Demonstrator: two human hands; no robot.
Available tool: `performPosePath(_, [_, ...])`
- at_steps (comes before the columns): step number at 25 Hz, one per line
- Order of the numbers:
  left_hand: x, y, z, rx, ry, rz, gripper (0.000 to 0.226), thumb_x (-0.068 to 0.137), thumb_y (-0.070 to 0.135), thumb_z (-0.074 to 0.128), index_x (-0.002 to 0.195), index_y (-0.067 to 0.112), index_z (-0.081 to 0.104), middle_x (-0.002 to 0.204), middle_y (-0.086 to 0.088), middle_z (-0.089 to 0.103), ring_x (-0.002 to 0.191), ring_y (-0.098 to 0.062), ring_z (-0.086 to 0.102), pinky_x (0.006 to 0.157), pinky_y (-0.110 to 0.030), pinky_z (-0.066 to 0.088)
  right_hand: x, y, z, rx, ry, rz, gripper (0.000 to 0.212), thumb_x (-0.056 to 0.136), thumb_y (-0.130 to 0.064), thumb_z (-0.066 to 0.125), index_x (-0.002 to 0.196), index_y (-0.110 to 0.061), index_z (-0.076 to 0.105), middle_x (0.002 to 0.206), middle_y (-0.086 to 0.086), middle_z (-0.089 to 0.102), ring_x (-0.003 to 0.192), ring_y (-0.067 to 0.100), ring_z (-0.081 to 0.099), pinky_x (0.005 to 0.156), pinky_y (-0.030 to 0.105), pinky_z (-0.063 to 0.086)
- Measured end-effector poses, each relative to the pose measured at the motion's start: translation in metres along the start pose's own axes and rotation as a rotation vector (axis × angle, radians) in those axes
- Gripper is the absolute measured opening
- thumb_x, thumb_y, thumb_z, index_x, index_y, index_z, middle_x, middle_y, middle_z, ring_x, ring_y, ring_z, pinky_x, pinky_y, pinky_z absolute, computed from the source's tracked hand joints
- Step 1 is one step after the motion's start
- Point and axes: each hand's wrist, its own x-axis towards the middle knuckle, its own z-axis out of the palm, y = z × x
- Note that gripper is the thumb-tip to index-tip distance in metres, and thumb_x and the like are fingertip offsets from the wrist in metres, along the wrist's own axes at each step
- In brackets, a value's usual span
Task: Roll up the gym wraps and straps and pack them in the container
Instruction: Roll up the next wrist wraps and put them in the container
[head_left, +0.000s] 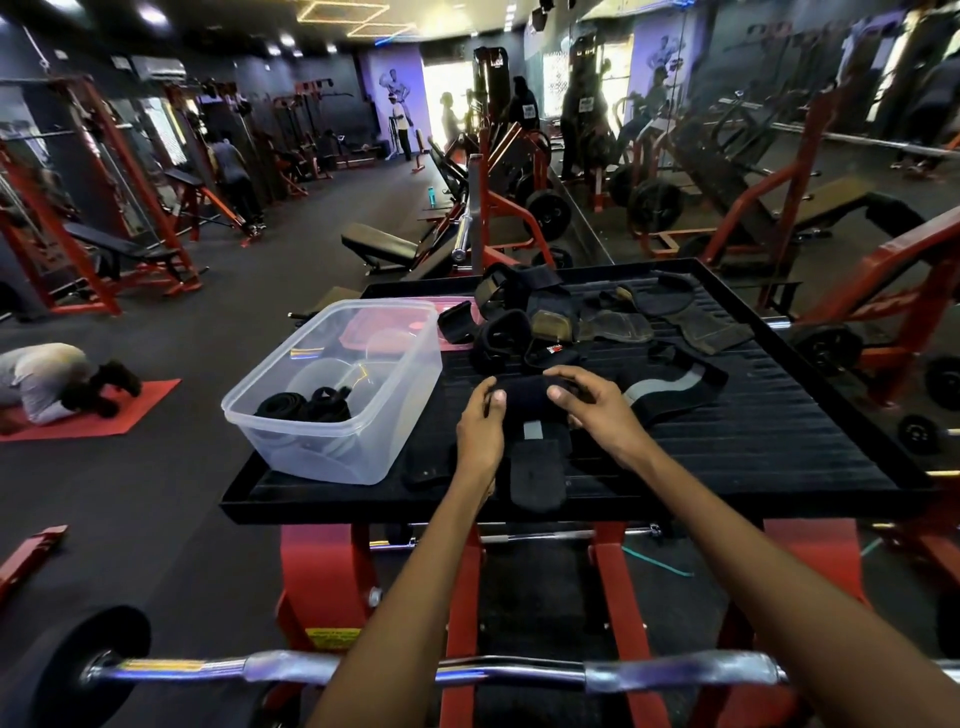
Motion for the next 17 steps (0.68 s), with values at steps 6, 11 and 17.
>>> performPosePath(6, [0.001,0.0,-0.001,-0.166,0.027,-0.035,0.028,0.096,0.009,0.045,0.12,0.01,0.059,0.116,-0.01,0.062,0.104,-0.025,0.059,0.093,-0.038,0.05,-0.004,-0.005,0.001,0.056,-0.067,0.03,0.019,0.093,-0.02,0.055,0.111,-0.023,0.062,0.106,-0.007,0.061,0.086,-0.002,0.058,0.072,0.017,0.045])
performPosePath(11, [-0.001,0.004,0.0,-0.326,0.058,-0.065,0.02,0.095,0.013,0.048,0.102,0.021,0.065,0.107,-0.006,0.065,0.101,-0.027,0.064,0.088,-0.049,0.054,-0.004,-0.004,-0.002,0.06,-0.085,-0.009,0.044,0.092,0.003,0.043,0.11,-0.032,0.063,0.13,0.001,0.054,0.12,0.014,0.051,0.097,0.029,0.046])
performPosePath(17, [-0.007,0.01,0.0,-0.317,0.05,-0.057,0.024,0.093,0.006,0.047,0.101,0.021,0.065,0.095,0.002,0.065,0.082,-0.011,0.065,0.071,-0.036,0.056,-0.007,-0.004,0.002,-0.127,-0.104,-0.167,0.024,0.084,-0.013,0.068,0.098,-0.033,0.066,0.137,-0.005,0.04,0.133,0.013,0.039,0.109,0.026,0.034])
